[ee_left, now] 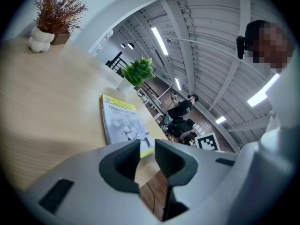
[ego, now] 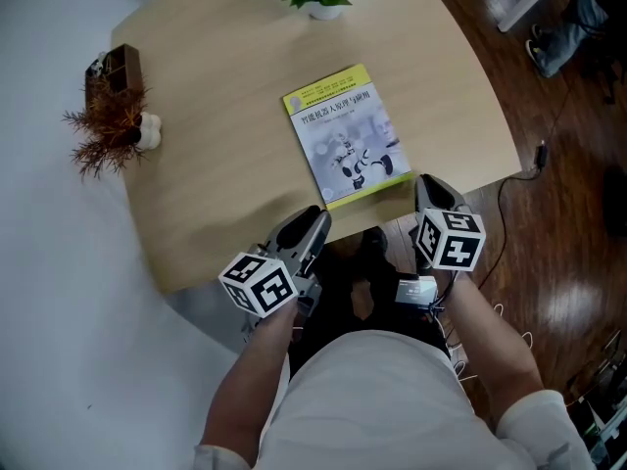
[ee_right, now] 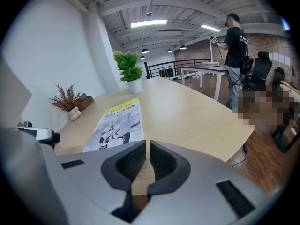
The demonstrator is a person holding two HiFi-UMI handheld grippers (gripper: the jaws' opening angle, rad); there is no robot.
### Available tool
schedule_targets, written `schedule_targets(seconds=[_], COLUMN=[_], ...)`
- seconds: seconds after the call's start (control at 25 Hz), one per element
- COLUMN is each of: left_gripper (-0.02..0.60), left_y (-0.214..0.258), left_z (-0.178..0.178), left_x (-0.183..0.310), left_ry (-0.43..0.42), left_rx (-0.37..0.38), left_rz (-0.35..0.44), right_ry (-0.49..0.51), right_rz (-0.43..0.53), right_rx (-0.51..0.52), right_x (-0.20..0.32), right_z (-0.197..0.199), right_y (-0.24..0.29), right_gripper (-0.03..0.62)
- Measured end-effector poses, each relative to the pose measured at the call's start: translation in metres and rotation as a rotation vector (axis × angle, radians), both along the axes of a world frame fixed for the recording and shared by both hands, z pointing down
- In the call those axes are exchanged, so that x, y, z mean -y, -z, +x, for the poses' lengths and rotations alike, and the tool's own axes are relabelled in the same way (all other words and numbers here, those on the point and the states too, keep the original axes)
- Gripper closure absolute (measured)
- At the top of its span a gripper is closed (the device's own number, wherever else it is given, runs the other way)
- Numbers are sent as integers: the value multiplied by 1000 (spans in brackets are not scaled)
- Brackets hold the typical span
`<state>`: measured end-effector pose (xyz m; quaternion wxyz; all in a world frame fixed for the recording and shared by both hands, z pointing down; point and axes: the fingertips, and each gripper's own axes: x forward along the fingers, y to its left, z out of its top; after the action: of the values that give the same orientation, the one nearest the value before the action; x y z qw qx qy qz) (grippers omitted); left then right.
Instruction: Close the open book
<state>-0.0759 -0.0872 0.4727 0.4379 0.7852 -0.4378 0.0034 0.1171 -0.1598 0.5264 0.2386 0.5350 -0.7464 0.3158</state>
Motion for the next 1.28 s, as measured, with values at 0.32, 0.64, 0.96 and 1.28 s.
schedule_targets(seconds=[0.32,0.64,0.96,1.28], left_gripper=[509,509,511,511], left_y=[21,45,75,98], left_z=[-9,-13,-14,-19], left_x=[3,-2,-7,-14], left_ry=[7,-8,-23,-38], left_rx=[-10,-4,7,13], left_rz=[49,102,145,194], right_ry=[42,129,183,225], right_rz=[61,154,207,229], right_rx=[-44,-103,-114,-99], right_x=[5,2,-5,-12], right_z=[6,3,-6,-19], right_y=[24,56,83,101], right_gripper=[571,572,572,592])
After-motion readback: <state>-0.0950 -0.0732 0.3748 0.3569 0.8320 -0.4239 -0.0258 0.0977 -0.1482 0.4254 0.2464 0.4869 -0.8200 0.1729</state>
